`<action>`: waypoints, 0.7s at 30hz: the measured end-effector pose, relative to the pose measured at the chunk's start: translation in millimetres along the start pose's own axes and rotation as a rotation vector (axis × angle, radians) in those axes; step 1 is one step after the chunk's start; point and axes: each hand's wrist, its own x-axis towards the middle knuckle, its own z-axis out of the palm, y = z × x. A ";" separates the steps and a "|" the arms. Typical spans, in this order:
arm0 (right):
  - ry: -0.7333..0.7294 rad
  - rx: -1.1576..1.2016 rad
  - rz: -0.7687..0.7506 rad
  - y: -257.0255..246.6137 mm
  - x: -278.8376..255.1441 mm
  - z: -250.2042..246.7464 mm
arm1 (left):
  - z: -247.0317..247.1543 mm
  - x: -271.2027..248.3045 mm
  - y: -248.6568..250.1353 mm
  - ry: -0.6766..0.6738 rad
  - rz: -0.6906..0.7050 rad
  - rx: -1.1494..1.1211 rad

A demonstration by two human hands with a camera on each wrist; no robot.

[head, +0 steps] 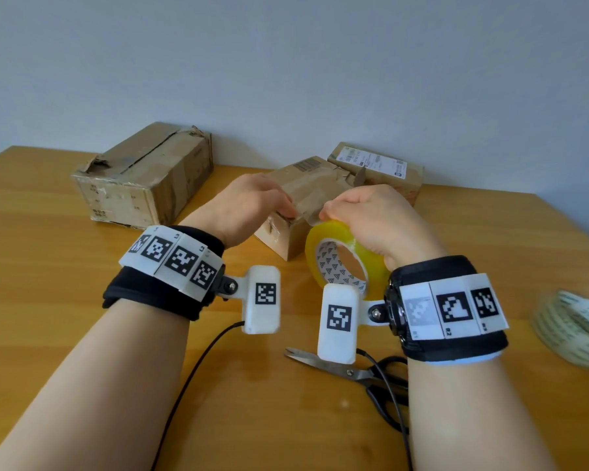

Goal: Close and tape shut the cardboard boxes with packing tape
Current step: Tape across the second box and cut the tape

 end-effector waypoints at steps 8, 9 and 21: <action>-0.014 -0.030 -0.013 -4.0 0.1 4.2 | 5.5 5.1 12.0 0.052 -0.020 0.368; -0.013 -0.045 -0.028 -4.3 -0.2 5.0 | 5.2 6.1 14.7 0.054 0.007 0.421; -0.106 -0.003 -0.009 -5.0 -4.8 -5.7 | -6.7 26.9 21.7 -0.122 0.096 0.180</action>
